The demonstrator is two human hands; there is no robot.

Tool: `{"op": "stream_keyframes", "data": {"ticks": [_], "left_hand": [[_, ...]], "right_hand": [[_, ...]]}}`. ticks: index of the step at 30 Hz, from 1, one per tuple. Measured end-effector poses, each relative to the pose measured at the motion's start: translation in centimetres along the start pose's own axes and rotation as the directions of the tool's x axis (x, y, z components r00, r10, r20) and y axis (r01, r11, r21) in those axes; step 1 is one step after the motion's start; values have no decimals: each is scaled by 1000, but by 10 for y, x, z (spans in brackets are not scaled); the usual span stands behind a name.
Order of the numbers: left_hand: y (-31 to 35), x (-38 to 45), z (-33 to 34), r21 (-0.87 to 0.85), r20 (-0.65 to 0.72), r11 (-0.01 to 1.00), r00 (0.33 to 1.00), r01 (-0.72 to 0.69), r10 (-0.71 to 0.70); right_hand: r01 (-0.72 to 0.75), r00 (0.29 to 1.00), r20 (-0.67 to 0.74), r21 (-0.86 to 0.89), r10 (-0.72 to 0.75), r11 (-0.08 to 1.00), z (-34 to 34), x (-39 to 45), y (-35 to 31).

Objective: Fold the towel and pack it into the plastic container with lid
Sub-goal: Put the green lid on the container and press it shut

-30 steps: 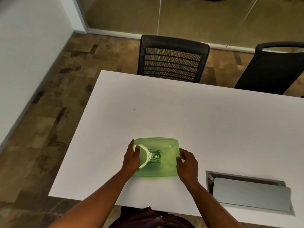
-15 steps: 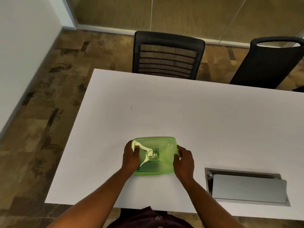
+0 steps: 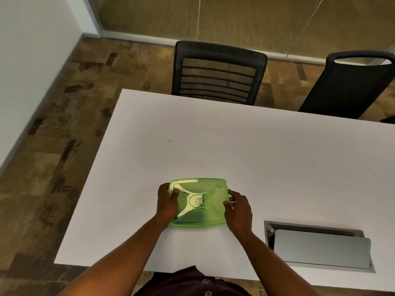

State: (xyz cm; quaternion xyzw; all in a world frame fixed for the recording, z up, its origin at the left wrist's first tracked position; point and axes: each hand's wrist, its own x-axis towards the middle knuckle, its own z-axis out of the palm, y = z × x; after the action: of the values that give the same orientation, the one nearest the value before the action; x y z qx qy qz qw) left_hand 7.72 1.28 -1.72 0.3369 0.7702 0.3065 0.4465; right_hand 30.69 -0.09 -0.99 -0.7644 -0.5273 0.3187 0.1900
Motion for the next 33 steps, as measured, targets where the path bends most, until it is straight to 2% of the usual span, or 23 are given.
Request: {"op": "stream_keyframes", "data": {"ticks": [5, 11, 14, 16, 18, 20, 23, 26, 29, 33], "left_hand": [[2, 3, -5, 13, 36, 1000, 999, 12, -12], [5, 8, -10, 83, 91, 997, 996, 7, -15], [5, 3, -13, 194, 100, 978, 993, -81, 62], [5, -3, -19, 271, 110, 943, 979, -194, 169], [7, -7, -28, 340, 166, 877, 940, -340, 300], [11, -7, -39, 413, 327, 776, 873, -477, 362], [16, -1, -51, 555, 580, 535, 758, -636, 300], [17, 2, -53, 642, 664, 352, 723, -682, 189], [16, 3, -51, 674, 662, 285, 728, -682, 176], [12, -2, -47, 681, 640, 293, 740, -671, 207]], "right_hand": [[12, 999, 52, -76, -8, 997, -7, 4, -1], [-23, 995, 93, -79, 30, 997, -15, 12, -6], [-12, 992, 127, -87, 23, 996, -19, 11, -10], [72, 991, 120, -148, -54, 986, -24, 10, -13], [215, 975, 106, -205, -196, 955, -32, 10, -17], [363, 928, 179, -234, -327, 902, -40, 14, -23], [514, 826, 437, -324, -356, 794, -46, 23, -34], [610, 748, 594, -440, -295, 659, -49, 34, -40], [640, 731, 641, -522, -235, 564, -53, 41, -43], [668, 720, 639, -534, -270, 518, -55, 39, -43]]}}
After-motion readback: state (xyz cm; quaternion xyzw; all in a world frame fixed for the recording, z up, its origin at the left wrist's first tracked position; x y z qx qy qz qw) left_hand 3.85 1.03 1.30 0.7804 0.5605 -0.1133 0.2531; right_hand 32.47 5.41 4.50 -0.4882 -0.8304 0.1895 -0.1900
